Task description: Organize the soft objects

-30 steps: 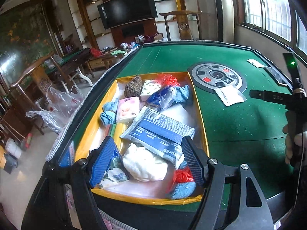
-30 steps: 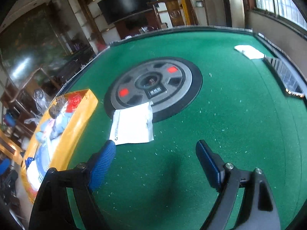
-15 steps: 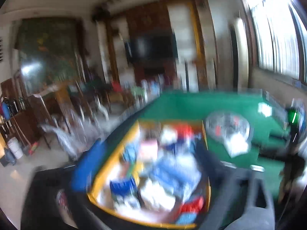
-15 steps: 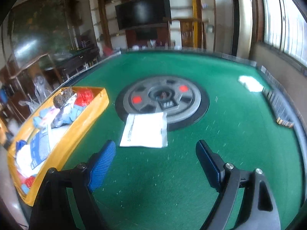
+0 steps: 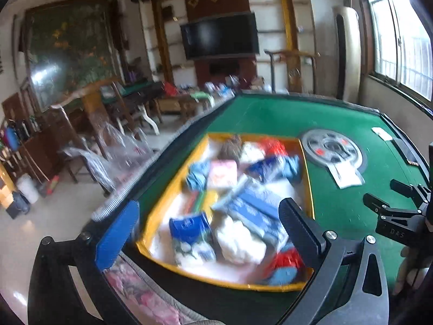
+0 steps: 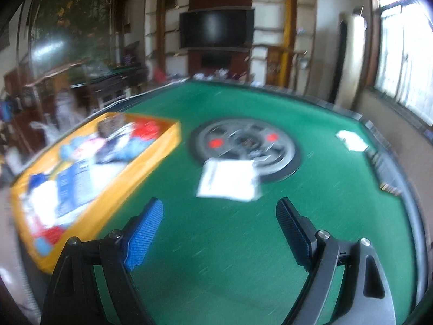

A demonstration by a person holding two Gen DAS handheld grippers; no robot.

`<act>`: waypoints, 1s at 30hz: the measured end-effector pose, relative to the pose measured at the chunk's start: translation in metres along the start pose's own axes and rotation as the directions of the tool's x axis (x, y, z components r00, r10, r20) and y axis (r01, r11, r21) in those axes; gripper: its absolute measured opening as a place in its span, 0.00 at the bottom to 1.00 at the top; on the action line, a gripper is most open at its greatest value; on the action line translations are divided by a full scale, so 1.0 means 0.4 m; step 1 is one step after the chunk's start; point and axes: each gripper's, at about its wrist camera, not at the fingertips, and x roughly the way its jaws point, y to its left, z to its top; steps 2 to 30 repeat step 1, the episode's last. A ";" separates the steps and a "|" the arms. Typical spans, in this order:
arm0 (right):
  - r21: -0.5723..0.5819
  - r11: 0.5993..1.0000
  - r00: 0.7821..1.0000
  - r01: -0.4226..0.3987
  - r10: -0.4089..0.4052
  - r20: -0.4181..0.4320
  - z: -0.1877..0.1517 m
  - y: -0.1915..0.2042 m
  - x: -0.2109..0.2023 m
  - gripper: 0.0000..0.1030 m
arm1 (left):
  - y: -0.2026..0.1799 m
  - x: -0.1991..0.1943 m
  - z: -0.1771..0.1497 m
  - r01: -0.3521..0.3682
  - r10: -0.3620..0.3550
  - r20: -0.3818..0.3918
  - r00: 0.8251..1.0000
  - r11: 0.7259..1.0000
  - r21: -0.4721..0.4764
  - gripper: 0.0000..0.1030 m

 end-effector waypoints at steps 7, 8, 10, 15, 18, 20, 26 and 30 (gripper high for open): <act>0.009 1.000 0.999 -0.027 0.027 -0.018 -0.006 0.008 -0.008 0.80 | -0.001 0.006 -0.001 0.026 -0.026 -0.030 0.999 1.000 -0.009 1.00; 0.009 1.000 0.999 -0.027 0.027 -0.018 -0.006 0.008 -0.008 0.80 | -0.001 0.006 -0.001 0.026 -0.026 -0.030 0.999 1.000 -0.009 1.00; 0.009 1.000 0.999 -0.027 0.027 -0.018 -0.006 0.008 -0.008 0.80 | -0.001 0.006 -0.001 0.026 -0.026 -0.030 0.999 1.000 -0.009 1.00; 0.009 1.000 0.999 -0.027 0.027 -0.018 -0.006 0.008 -0.008 0.80 | -0.001 0.006 -0.001 0.026 -0.026 -0.030 0.999 1.000 -0.009 1.00; 0.009 1.000 0.999 -0.027 0.027 -0.018 -0.006 0.008 -0.008 0.80 | -0.001 0.006 -0.001 0.026 -0.026 -0.030 0.999 1.000 -0.009 1.00; 0.009 1.000 0.999 -0.027 0.027 -0.018 -0.006 0.008 -0.008 0.80 | -0.001 0.006 -0.001 0.026 -0.026 -0.030 0.999 1.000 -0.009 1.00; 0.009 1.000 0.999 -0.027 0.027 -0.018 -0.006 0.008 -0.008 0.80 | -0.001 0.006 -0.001 0.026 -0.026 -0.030 0.999 1.000 -0.009 1.00; 0.009 1.000 0.999 -0.027 0.027 -0.018 -0.006 0.008 -0.008 0.80 | -0.001 0.006 -0.001 0.026 -0.026 -0.030 0.999 1.000 -0.009 1.00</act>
